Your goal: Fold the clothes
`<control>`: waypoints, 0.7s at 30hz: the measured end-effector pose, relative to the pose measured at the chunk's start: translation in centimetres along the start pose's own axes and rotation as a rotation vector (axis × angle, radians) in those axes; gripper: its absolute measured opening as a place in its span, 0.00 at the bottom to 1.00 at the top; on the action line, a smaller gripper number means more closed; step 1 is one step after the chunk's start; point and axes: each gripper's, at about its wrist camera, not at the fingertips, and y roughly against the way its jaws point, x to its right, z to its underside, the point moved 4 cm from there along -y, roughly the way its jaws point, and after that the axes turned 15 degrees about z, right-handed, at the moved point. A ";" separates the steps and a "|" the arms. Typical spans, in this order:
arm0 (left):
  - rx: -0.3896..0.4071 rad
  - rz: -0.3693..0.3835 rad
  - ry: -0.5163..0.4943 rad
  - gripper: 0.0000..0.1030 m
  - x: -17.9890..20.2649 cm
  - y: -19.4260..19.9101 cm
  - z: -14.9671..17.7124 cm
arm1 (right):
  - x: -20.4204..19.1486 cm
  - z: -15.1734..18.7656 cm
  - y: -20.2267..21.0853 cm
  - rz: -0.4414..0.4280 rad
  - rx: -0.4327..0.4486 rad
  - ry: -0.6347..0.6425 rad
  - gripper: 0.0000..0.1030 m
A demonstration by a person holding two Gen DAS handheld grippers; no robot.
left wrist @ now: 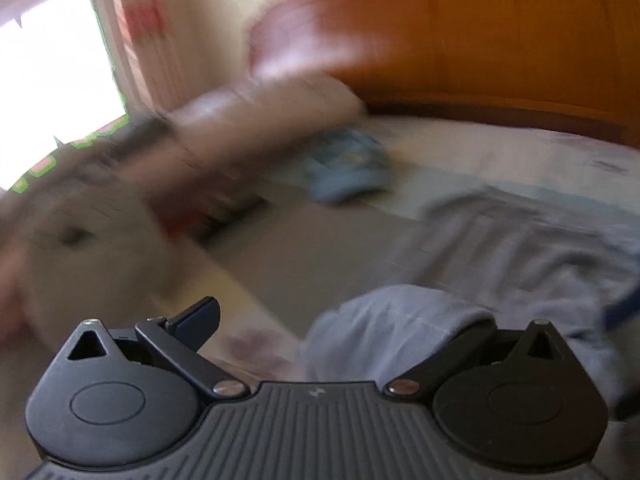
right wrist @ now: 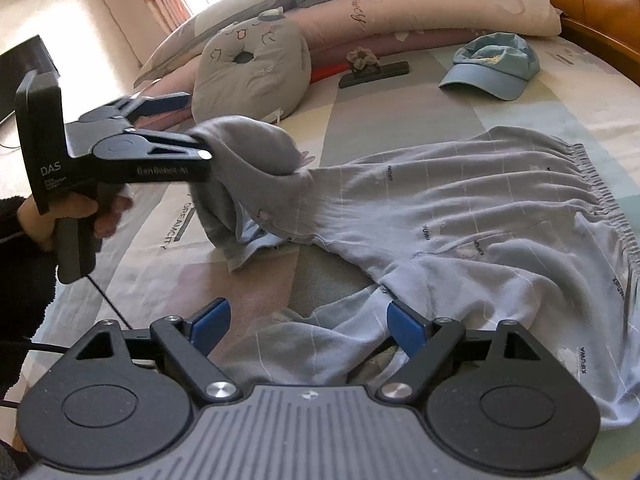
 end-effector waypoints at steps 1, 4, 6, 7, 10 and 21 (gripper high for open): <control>-0.011 0.031 0.014 0.99 0.3 -0.3 0.2 | 0.2 0.0 0.1 0.002 0.000 -0.001 0.86; -0.047 0.109 0.066 0.99 1.0 -0.4 1.3 | 0.8 0.0 0.3 0.011 0.001 -0.006 0.87; -0.070 0.145 0.114 0.99 1.0 0.2 2.5 | 1.3 -0.1 0.4 0.017 0.001 -0.010 0.87; -0.081 0.163 0.137 0.99 1.0 0.4 3.0 | 1.6 -0.2 0.4 0.021 0.001 -0.012 0.87; -0.117 0.188 0.198 0.99 0.9 1.6 5.1 | 2.3 -0.5 0.1 0.028 -0.001 -0.010 0.87; -0.245 -0.105 0.433 0.99 -3.2 6.8 16.1 | -3.7 -5.6 -2.7 -0.055 0.016 0.172 0.88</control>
